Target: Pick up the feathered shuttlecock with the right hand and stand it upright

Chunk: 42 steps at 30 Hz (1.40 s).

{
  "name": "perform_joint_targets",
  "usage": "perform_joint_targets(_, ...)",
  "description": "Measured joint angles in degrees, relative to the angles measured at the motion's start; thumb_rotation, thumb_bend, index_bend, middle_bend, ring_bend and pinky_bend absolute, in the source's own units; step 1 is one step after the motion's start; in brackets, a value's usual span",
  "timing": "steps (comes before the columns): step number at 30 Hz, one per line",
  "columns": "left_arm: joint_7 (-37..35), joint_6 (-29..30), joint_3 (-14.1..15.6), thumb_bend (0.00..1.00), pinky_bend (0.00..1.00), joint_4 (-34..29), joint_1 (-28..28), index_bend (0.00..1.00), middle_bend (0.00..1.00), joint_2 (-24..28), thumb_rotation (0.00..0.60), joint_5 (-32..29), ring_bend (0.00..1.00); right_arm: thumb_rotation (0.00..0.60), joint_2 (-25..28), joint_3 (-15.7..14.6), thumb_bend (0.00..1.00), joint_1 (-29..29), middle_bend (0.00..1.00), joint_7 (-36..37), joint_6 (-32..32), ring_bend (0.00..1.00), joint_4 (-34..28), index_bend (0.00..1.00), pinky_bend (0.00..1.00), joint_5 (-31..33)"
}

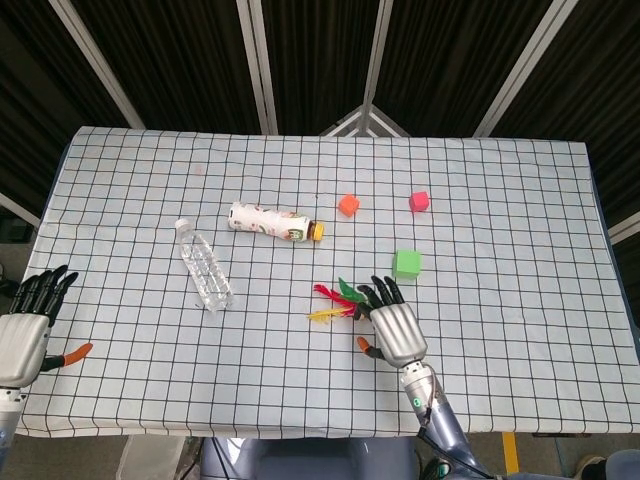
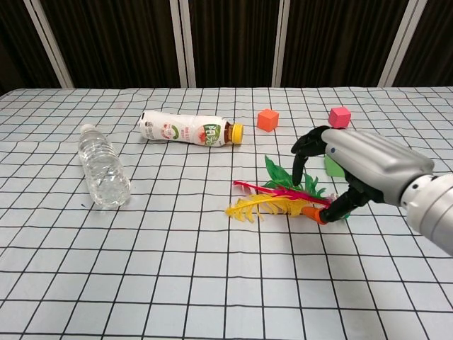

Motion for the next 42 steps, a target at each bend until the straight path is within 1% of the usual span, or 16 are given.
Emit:
perform_joint_targets(9,-0.2,-0.3,0.0,0.00,0.00,-0.4,-0.1,0.00,0.00,0.1,0.600,-0.2,0.00,0.600,-7.4,2.0,0.33,2.3,0.22,-0.1,1.8,0.00,7.6,0.52,0.00,-0.2)
perform_joint_targets(17,-1.2,-0.7,0.0,0.00,0.00,-0.6,-0.3,0.00,0.00,0.4,0.600,-0.4,0.00,0.600,-11.1,3.3,0.33,3.8,0.23,0.1,2.0,0.00,13.0,0.52,0.00,0.6)
perform_joint_targets(22,-1.5,-0.8,-0.2,0.00,0.00,-0.6,-0.3,0.00,0.00,0.5,0.600,-0.7,0.00,0.600,-12.5,4.0,0.33,4.4,0.23,0.6,1.8,0.00,15.1,0.52,0.00,1.7)
perform_joint_targets(26,-1.8,-1.1,-0.2,0.00,0.00,-0.7,-0.4,0.00,0.00,0.6,0.600,-0.8,0.00,0.600,-13.2,3.9,0.32,4.5,0.23,1.0,1.5,0.00,16.2,0.52,0.00,2.2)
perform_joint_targets(29,-1.5,-1.0,0.0,0.00,0.00,-0.8,-0.4,0.00,0.00,0.6,0.600,-0.5,0.00,0.600,-13.6,3.6,0.33,4.6,0.23,1.3,1.4,0.00,17.2,0.53,0.00,2.4)
perform_joint_targets(34,-1.6,-1.0,0.1,0.00,0.00,-0.9,-0.4,0.00,0.00,0.6,0.600,-0.5,0.00,0.600,-14.2,3.7,0.34,4.9,0.24,2.0,1.1,0.00,18.5,0.54,0.00,2.8)
perform_joint_targets(42,-1.7,-1.1,0.1,0.00,0.00,-1.0,-0.5,0.00,0.00,0.7,0.600,-0.5,0.00,0.600,-14.3,4.2,0.34,5.1,0.24,2.9,1.2,0.00,19.9,0.54,0.00,3.0)
